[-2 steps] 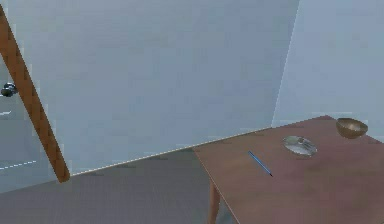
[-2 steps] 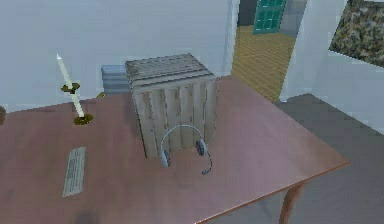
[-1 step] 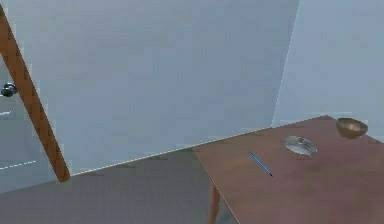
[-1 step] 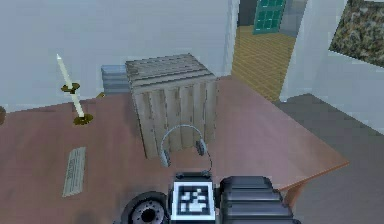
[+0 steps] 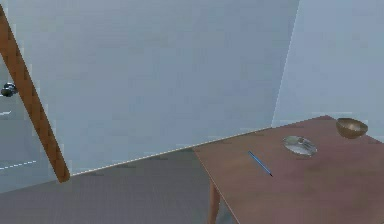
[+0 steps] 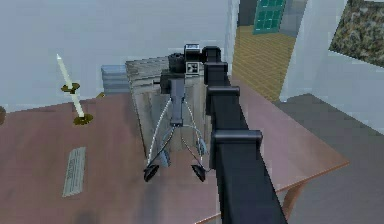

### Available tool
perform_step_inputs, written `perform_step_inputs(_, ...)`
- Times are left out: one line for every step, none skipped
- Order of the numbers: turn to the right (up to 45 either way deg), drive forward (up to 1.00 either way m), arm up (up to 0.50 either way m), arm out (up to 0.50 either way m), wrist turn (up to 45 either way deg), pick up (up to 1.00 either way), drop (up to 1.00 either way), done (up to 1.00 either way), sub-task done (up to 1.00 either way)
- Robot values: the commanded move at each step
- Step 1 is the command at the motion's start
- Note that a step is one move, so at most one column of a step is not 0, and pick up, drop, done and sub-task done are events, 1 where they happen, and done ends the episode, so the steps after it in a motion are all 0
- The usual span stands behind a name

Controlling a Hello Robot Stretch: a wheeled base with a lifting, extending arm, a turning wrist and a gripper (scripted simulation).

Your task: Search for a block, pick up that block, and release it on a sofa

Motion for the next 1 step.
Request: perform_step_inputs(0.0,0.0,0.0,0.0,45.0,0.0,0.0,0.0,0.0)
